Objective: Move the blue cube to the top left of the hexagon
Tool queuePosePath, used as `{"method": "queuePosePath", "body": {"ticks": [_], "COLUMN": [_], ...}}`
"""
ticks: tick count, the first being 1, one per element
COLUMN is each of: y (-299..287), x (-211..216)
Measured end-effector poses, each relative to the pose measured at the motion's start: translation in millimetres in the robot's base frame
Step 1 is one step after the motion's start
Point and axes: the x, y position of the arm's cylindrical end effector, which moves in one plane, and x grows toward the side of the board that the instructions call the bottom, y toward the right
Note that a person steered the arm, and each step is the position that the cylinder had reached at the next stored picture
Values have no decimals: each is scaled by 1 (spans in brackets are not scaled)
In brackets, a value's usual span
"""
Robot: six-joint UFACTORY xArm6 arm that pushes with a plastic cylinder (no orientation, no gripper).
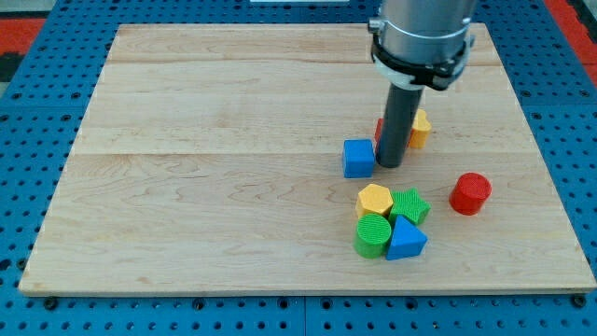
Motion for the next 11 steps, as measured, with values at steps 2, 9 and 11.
{"method": "queuePosePath", "body": {"ticks": [2, 9, 11], "y": [-1, -101, -92], "x": [-34, 34, -4]}}
